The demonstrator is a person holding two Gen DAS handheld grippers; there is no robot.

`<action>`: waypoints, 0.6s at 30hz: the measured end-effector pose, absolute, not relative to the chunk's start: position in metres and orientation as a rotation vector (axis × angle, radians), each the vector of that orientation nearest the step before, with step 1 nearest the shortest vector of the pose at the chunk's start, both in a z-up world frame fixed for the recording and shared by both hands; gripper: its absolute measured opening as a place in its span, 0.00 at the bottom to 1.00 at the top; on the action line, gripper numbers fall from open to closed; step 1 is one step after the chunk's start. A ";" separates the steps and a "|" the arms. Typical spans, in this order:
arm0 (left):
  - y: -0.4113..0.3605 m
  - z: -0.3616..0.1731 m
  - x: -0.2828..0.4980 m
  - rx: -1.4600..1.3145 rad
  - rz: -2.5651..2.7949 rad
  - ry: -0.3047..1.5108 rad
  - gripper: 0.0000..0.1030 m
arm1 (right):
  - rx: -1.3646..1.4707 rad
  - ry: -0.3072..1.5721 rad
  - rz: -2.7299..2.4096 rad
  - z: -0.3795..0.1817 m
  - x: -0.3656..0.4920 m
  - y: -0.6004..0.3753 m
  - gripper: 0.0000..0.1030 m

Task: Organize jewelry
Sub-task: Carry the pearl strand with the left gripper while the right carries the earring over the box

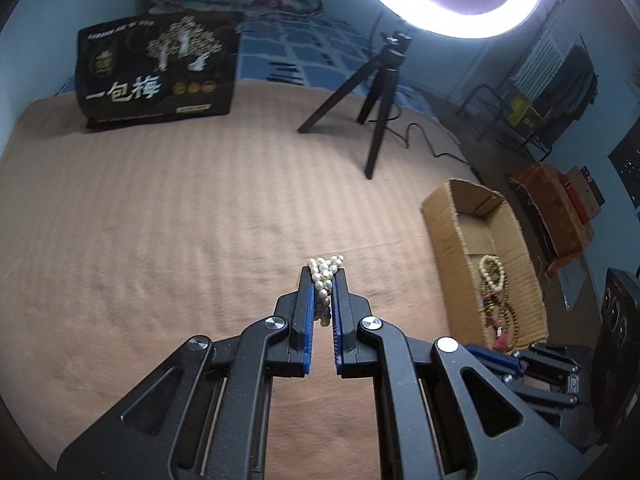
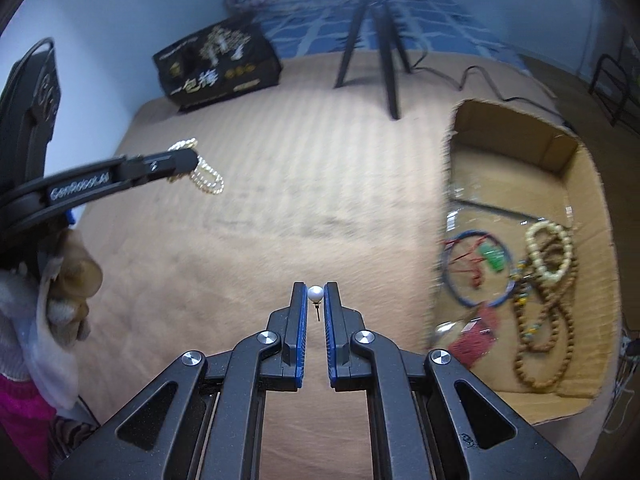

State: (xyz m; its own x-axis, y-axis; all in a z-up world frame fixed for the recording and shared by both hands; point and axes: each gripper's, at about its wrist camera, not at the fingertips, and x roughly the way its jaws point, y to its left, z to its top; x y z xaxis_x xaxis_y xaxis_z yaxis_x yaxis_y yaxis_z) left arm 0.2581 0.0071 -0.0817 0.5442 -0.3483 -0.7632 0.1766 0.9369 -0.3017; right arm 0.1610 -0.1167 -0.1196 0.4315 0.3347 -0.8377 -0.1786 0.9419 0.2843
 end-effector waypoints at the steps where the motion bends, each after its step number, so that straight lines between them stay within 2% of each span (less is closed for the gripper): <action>1: 0.002 -0.080 0.258 -0.195 -0.322 0.941 0.06 | 0.167 1.070 0.310 -0.117 0.162 -0.123 0.06; 18: -0.088 -0.056 0.260 -0.206 -0.476 0.887 0.06 | 0.250 0.998 0.153 -0.103 0.178 -0.210 0.06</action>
State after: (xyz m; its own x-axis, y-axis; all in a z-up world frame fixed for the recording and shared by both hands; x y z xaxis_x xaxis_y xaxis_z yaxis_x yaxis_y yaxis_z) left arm 0.2601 -0.0881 -0.0564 0.5365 -0.4802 -0.6940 0.3131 0.8769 -0.3647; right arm 0.1779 -0.2095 -0.1034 0.5348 0.2407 -0.8099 -0.0134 0.9609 0.2767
